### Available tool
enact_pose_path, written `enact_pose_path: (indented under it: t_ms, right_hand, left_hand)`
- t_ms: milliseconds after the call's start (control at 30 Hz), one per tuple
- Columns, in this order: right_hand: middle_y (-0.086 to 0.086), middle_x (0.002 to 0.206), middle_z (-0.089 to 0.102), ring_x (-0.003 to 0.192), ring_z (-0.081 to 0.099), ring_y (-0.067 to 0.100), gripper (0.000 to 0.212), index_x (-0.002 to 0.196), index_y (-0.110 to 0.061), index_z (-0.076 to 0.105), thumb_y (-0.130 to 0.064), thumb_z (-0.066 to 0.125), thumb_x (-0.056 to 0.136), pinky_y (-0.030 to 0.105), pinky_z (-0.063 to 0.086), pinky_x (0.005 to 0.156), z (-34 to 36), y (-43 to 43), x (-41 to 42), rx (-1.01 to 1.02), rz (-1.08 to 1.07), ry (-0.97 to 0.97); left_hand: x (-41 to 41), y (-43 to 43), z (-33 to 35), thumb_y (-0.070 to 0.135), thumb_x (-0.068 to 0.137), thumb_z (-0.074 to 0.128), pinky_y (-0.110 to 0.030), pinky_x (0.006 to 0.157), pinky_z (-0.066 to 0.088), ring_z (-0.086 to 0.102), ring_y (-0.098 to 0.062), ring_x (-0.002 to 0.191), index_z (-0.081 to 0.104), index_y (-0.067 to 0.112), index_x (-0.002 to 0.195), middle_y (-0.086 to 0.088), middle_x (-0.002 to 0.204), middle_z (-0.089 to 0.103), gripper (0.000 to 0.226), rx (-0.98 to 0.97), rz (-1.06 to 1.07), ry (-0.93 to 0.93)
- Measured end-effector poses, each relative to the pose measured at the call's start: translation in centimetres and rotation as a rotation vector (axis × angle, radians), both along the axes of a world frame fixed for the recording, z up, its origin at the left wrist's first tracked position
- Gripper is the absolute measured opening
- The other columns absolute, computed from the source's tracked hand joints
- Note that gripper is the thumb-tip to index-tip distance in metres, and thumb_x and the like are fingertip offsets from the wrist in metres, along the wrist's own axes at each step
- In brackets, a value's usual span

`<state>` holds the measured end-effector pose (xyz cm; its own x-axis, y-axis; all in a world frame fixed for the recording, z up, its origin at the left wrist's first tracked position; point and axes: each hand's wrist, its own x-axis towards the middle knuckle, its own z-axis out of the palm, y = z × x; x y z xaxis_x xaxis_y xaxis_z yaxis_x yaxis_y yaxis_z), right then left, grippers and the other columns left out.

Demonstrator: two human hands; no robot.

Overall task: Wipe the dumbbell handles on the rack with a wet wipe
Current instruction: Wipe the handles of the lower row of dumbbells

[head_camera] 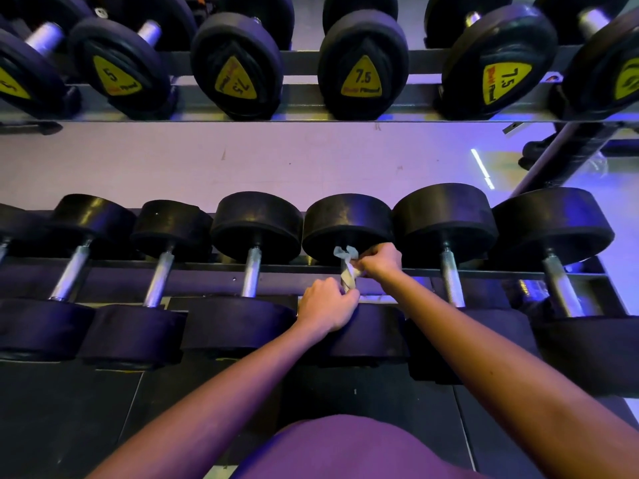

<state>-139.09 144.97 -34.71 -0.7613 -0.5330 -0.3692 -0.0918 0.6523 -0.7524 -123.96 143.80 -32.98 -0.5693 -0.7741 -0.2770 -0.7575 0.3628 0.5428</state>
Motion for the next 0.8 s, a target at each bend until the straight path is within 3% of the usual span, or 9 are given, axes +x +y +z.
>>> enact_pose_path:
  t_ms: [200,333,433,567,700,800]
  right_hand:
    - [0.007,0.060,0.060,0.055,0.053,0.014,0.004,0.070,-0.001,0.072,-0.002,0.072,0.067,0.024,0.047,0.053,-0.9,3.1,0.6,0.183,0.278,-0.041]
    - [0.005,0.062,0.060,0.057,0.053,0.011,0.005,0.071,-0.004,0.073,-0.005,0.074,0.066,0.023,0.048,0.054,-0.7,3.7,0.9,0.217,0.350,-0.005]
    - [0.009,0.065,0.065,0.059,0.058,0.015,0.010,0.070,0.000,0.073,-0.005,0.080,0.065,0.034,0.058,0.067,-0.3,2.4,0.6,0.086,0.204,0.029]
    - [0.007,0.073,0.069,0.072,0.067,0.017,0.016,0.070,-0.008,0.071,-0.013,0.085,0.065,0.034,0.060,0.070,0.8,0.4,0.2,-0.026,0.068,0.100]
    - [0.008,0.076,0.068,0.077,0.067,0.019,0.019,0.078,-0.003,0.073,-0.014,0.083,0.067,0.033,0.059,0.072,1.2,-0.1,0.6,0.064,0.160,0.121]
    - [0.009,0.067,0.065,0.065,0.063,0.017,0.015,0.073,-0.002,0.072,-0.009,0.083,0.066,0.032,0.058,0.067,1.0,0.8,0.7,0.163,0.268,0.084]
  left_hand:
    - [0.0,0.0,0.0,0.043,0.085,0.047,-0.036,0.069,0.042,0.058,-0.037,0.096,0.068,0.010,0.083,-0.017,0.098,0.064,0.039,-0.021,-0.004,-0.008]
    - [-0.1,0.0,0.2,0.042,0.086,0.048,-0.036,0.073,0.043,0.058,-0.037,0.099,0.070,0.010,0.090,-0.017,0.102,0.065,0.039,-0.019,-0.007,-0.009]
    - [0.1,0.0,0.3,0.045,0.086,0.047,-0.033,0.069,0.040,0.058,-0.036,0.096,0.069,0.010,0.087,-0.016,0.100,0.065,0.041,-0.017,-0.011,0.001]
    - [0.2,0.1,0.3,0.046,0.085,0.049,-0.033,0.067,0.041,0.060,-0.033,0.090,0.069,0.011,0.084,-0.013,0.094,0.065,0.040,0.009,0.000,0.015]
    - [0.3,0.1,0.5,0.044,0.084,0.049,-0.033,0.065,0.040,0.059,-0.034,0.088,0.066,0.010,0.076,-0.012,0.086,0.063,0.039,0.018,0.001,0.024]
    - [0.3,0.0,0.3,0.043,0.084,0.048,-0.034,0.066,0.040,0.059,-0.036,0.089,0.064,0.011,0.072,-0.013,0.086,0.063,0.038,0.015,-0.002,0.023]
